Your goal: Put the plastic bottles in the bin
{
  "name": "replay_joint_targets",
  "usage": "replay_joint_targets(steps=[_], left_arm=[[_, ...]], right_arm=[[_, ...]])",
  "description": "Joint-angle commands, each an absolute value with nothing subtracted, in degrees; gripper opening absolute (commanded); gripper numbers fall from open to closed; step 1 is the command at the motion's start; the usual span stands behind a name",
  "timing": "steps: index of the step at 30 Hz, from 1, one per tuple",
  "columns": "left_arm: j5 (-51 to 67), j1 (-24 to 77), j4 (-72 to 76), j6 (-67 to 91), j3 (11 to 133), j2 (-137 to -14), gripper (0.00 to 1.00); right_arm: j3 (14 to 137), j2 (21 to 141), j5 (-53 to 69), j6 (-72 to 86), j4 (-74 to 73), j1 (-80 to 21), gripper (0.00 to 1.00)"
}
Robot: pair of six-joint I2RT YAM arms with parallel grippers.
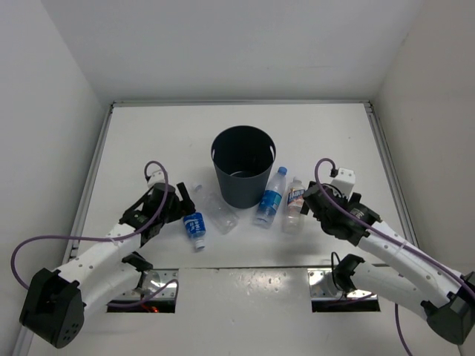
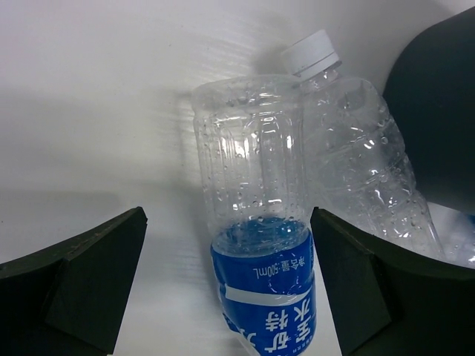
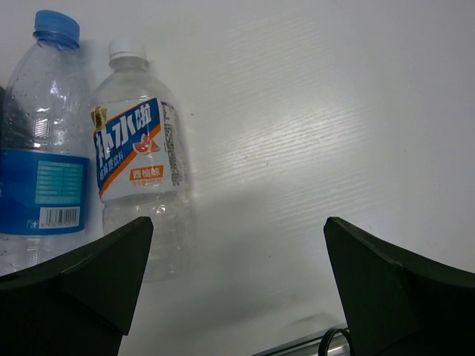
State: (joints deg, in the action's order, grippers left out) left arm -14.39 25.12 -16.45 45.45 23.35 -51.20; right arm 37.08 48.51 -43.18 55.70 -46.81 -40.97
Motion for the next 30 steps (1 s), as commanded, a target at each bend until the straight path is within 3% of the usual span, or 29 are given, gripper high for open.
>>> replay_joint_targets(steps=[1,12,30], left_arm=[[-13.72,24.61,-13.8,44.65,24.0,-50.8,0.99],[-9.23,26.28,-11.43,43.51,24.16,-55.46,0.99],[-11.34,28.65,-12.48,44.03,24.26,-59.58,0.99]], right_arm=[[37.53,48.52,-44.12,55.99,-46.41,-40.78,1.0],[36.99,44.38,-44.82,57.21,-47.27,-41.84,1.0],[37.52,35.15,-56.6,66.27,-53.53,-60.55,1.0]])
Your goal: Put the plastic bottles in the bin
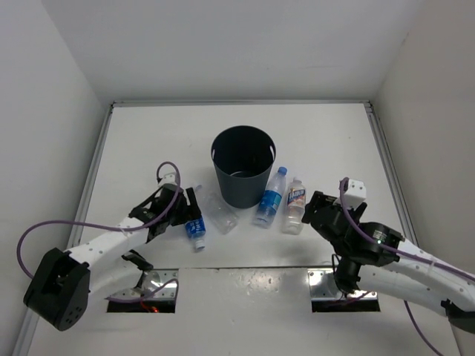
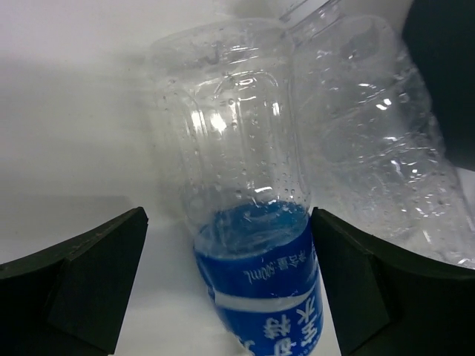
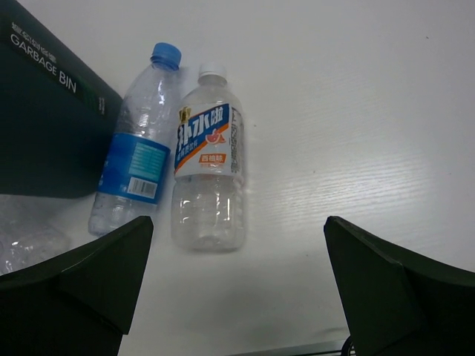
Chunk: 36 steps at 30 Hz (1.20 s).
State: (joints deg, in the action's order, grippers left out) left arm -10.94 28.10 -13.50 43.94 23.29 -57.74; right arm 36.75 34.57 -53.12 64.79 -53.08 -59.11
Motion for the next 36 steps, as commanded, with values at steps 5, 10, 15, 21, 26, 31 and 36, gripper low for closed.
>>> replay_joint_targets(steps=[5,10,15,21,26,31,36], left_arm=[[-10.11,28.65,-11.25,42.28,25.48,-64.15,0.81],[-10.89,28.65,-12.3,41.22,27.68,-65.04,0.64],[-16.68,26.64,-16.95,40.17,31.55,-61.53,0.61],[-20.73,24.79,-18.72,40.78,42.52,-55.46,0.6],[-25.22,24.79,-18.72,37.46,64.35,-59.58,0.55],[-28.64,28.11,-16.45,31.48,81.89,-68.27,0.52],[-32.77,36.46,-8.45,24.19,88.32,-73.73,0.52]], right_arm=[[37.53,37.62,-57.92,67.58,-54.14,-60.56,1.0],[36.04,37.62,-57.92,67.59,-52.47,-61.08,1.0],[36.04,37.62,-58.54,68.64,-52.99,-61.08,1.0],[36.04,38.67,-59.93,72.15,-55.45,-64.68,1.0],[36.04,38.67,-61.26,73.56,-55.99,-66.97,1.0],[36.04,39.2,-61.26,73.56,-55.99,-66.97,1.0],[36.04,38.68,-62.48,75.5,-57.56,-68.55,1.0]])
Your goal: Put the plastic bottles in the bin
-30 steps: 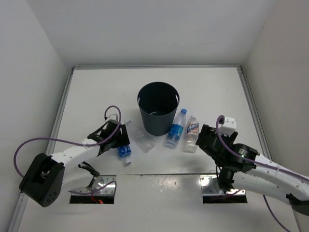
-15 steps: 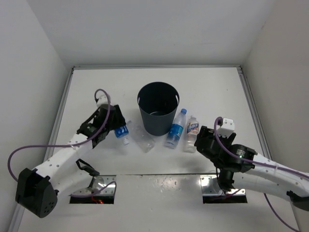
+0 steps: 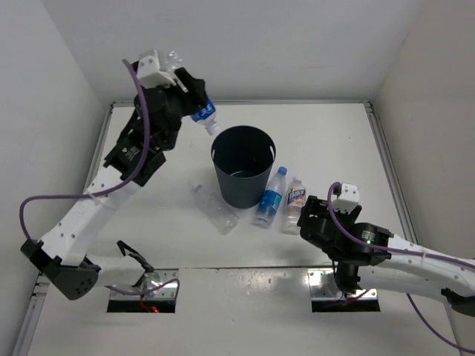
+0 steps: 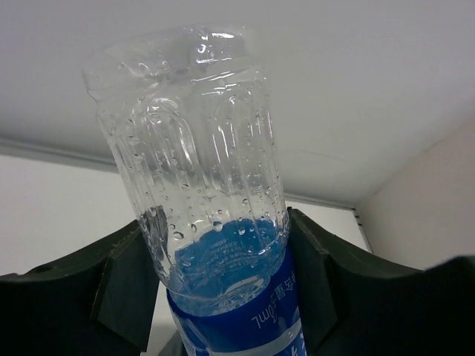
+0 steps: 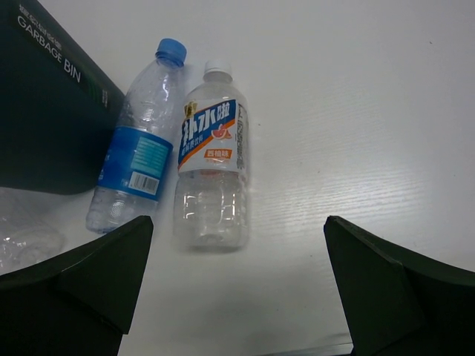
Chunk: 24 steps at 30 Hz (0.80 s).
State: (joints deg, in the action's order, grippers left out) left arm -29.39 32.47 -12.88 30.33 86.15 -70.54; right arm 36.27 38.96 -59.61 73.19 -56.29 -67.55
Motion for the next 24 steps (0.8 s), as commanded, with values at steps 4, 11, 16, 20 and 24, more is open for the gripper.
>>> replay_joint_targets(steps=[4,11,16,20,24], left_arm=[[-37.96,45.15,-4.58,20.4,90.0,-79.62,0.52],[-44.73,52.46,-2.12,17.75,88.68,-83.93,0.53],[-50.44,53.79,0.26,17.23,85.52,-85.25,0.63],[-52.64,54.4,0.88,16.0,84.9,-85.87,0.66],[-53.17,54.4,0.88,16.0,83.59,-86.48,0.75]], right_arm=[[36.04,37.45,-62.49,76.11,-57.57,-69.08,1.0],[35.51,35.68,-63.63,78.13,-59.41,-71.37,1.0],[35.51,35.16,-64.16,79.37,-59.94,-71.89,1.0],[35.51,35.16,-64.16,79.37,-59.94,-71.89,1.0],[35.51,35.16,-64.16,79.37,-59.94,-72.42,1.0]])
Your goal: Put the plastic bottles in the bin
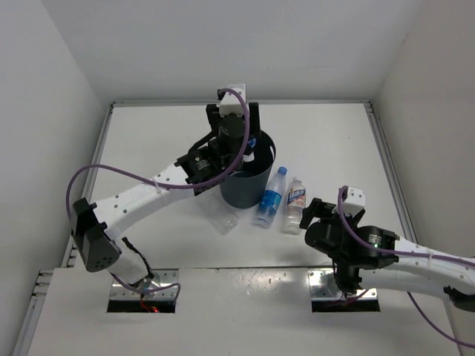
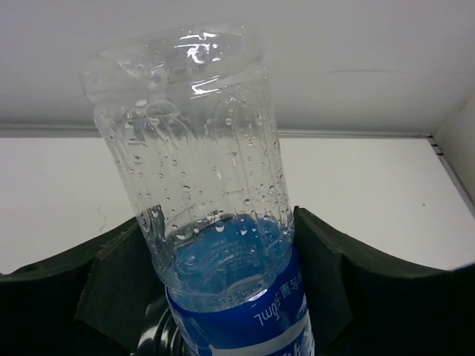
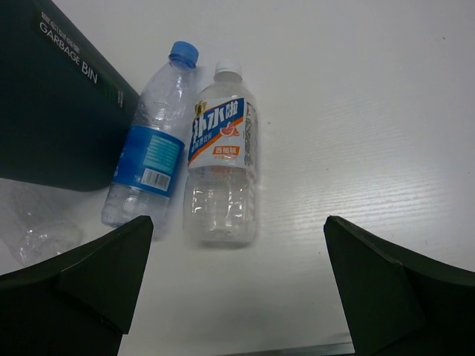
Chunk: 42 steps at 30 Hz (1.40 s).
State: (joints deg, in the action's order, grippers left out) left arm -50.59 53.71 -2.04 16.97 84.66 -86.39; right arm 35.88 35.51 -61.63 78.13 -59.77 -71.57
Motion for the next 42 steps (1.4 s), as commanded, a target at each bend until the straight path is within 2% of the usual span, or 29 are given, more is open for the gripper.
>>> replay_joint_targets(steps=[1,4,6,14,16,22,30,35,42], left_arm=[[-53.7,54.4,0.88,16.0,83.58,-86.48,0.77],[-55.2,54.4,-0.52,17.57,82.97,-87.1,0.85],[-56.68,54.4,-1.66,20.2,82.97,-87.1,1.0],[-58.53,54.4,-4.83,21.7,81.22,-79.91,1.0],[-58.54,52.22,-8.07,26.61,78.85,-77.36,1.0],[-47.83,48.52,-17.21,45.48,66.2,-64.2,1.0],[-40.61,45.35,-20.57,64.58,49.06,-52.22,1.0],[-35.61,42.46,-20.57,71.1,43.78,-51.68,1.0],[-32.09,41.92,-20.57,70.4,44.3,-54.4,1.0]], right_arm=[[35.51,35.16,-64.16,79.37,-59.94,-72.42,1.0],[35.51,35.16,-64.16,79.37,-59.94,-72.42,1.0],[35.51,35.16,-64.16,79.37,-59.94,-72.42,1.0],[35.51,35.16,-64.16,79.37,-59.94,-74.0,1.0],[35.51,35.16,-64.16,79.37,-59.94,-74.0,1.0],[35.51,35.16,-64.16,79.89,-59.94,-74.62,1.0],[35.51,35.16,-64.78,81.39,-61.35,-76.28,1.0],[35.51,35.16,-64.78,81.39,-60.82,-76.82,1.0],[35.51,35.16,-64.78,80.86,-60.82,-78.04,1.0]])
